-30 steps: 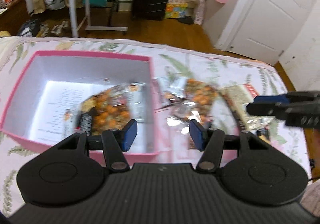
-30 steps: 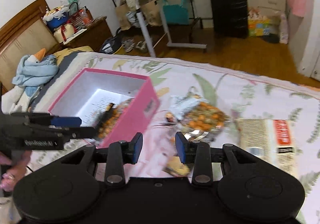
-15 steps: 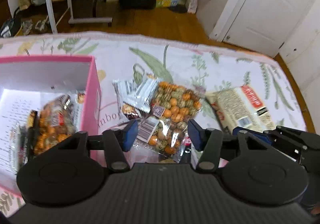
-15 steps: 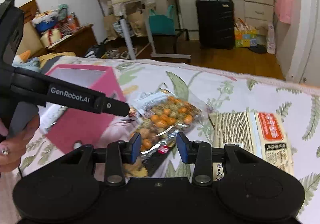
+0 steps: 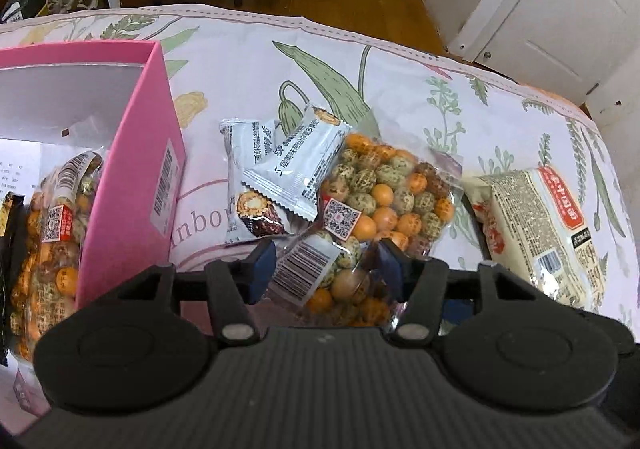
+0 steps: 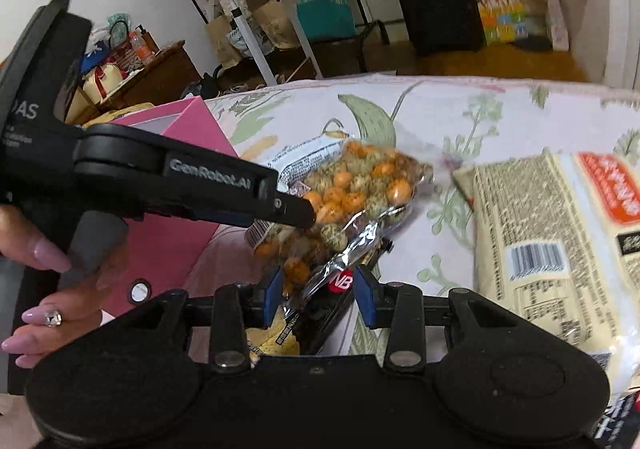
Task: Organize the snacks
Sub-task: 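Move the left gripper down onto the clear bag of coated nuts, then close the left gripper on the nut bag's barcode end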
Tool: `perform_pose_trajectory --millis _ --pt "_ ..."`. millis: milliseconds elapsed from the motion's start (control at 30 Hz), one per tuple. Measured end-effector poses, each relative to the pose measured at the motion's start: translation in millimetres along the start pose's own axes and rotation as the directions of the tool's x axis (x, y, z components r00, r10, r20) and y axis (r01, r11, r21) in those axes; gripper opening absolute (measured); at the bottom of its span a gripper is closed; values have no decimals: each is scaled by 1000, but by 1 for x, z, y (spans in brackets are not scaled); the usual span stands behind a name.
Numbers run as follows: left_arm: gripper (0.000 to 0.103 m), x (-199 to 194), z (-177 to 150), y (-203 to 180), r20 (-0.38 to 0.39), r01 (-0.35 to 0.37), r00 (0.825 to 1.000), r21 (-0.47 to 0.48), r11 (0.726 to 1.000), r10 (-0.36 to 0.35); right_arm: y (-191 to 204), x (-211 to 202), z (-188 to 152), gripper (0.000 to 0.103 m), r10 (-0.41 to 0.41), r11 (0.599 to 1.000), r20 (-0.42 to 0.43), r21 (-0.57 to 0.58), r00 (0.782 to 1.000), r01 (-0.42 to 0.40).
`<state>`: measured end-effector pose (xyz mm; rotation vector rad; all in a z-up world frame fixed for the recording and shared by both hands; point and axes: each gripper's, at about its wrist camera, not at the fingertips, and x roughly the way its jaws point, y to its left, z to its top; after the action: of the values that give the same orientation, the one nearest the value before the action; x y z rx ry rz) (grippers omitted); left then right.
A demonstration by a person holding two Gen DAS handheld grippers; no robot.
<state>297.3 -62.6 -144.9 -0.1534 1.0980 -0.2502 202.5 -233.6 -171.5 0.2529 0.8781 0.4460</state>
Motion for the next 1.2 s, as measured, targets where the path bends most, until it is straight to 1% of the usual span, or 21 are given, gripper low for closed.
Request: perform_pose_trajectory --millis 33,133,167,267,367,400,433,467,500,567,667,767,833,900,1000,1033,1067,1100,1133,1200 --pt "57 1 0 0 -3 2 1000 0 1000 -2 0 2 0 44 3 1000 -4 3 1000 -3" --pt "69 6 1 3 -27 9 1000 -16 1000 -9 -1 9 -4 44 11 1000 -18 14 1000 -11" --pt "71 8 1 2 -32 12 999 -16 1000 -13 -2 11 -5 44 12 1000 -22 16 1000 -11" --pt "71 8 0 0 -34 19 999 3 1000 -19 -1 14 -8 44 9 1000 -30 20 1000 -8" --pt "70 8 -2 -3 -64 48 997 27 998 -46 1 14 -10 44 6 1000 -29 10 1000 -5" --pt "70 8 -4 -5 -76 63 995 39 997 -60 1 13 -10 45 3 1000 -30 5 1000 -2" --pt "67 8 -5 -6 -91 82 993 45 996 -77 2 12 -11 47 -1 1000 -32 2 999 1" --pt "67 8 -6 -8 -114 112 988 42 993 -107 2 12 -10 47 -3 1000 -34 -1 999 3" --pt "67 8 -8 -9 -128 141 982 29 990 -136 3 12 -10 53 -10 1000 -39 -6 999 10" --pt "67 5 -10 -14 -122 145 983 44 988 -138 3 13 -11 54 -38 999 -36 -19 999 37" --pt "67 2 -13 -18 -92 131 988 66 989 -125 0 13 -10 53 -48 999 -43 -27 998 47" --pt "67 0 -10 -14 -44 131 991 43 990 -130 4 12 -8 59 -66 997 -44 -53 997 63" --pt "68 -1 -5 -9 -6 124 992 24 992 -124 7 13 -6 69 -85 993 -46 -83 995 81" --pt "68 1 0 -1 24 123 992 -10 992 -123 12 15 -2 71 -104 989 -34 -114 994 100" --pt "67 10 3 4 5 153 988 -41 987 -153 11 20 5 83 -101 989 -12 -109 995 99" --pt "64 14 2 5 -8 169 986 -44 985 -169 10 23 7 83 -98 990 -5 -106 995 97" --pt "56 17 1 6 -25 192 981 -47 980 -193 11 26 9 84 -100 989 -1 -107 995 100" --pt "53 20 1 7 -39 224 973 -57 973 -227 11 29 10 86 -108 988 -2 -111 994 107" --pt "53 21 0 7 -40 233 971 -61 970 -236 13 32 10 90 -108 987 -5 -119 994 107" --pt "52 22 -1 3 -45 226 973 -28 974 -228 16 37 10 91 -108 981 -21 -161 994 103"
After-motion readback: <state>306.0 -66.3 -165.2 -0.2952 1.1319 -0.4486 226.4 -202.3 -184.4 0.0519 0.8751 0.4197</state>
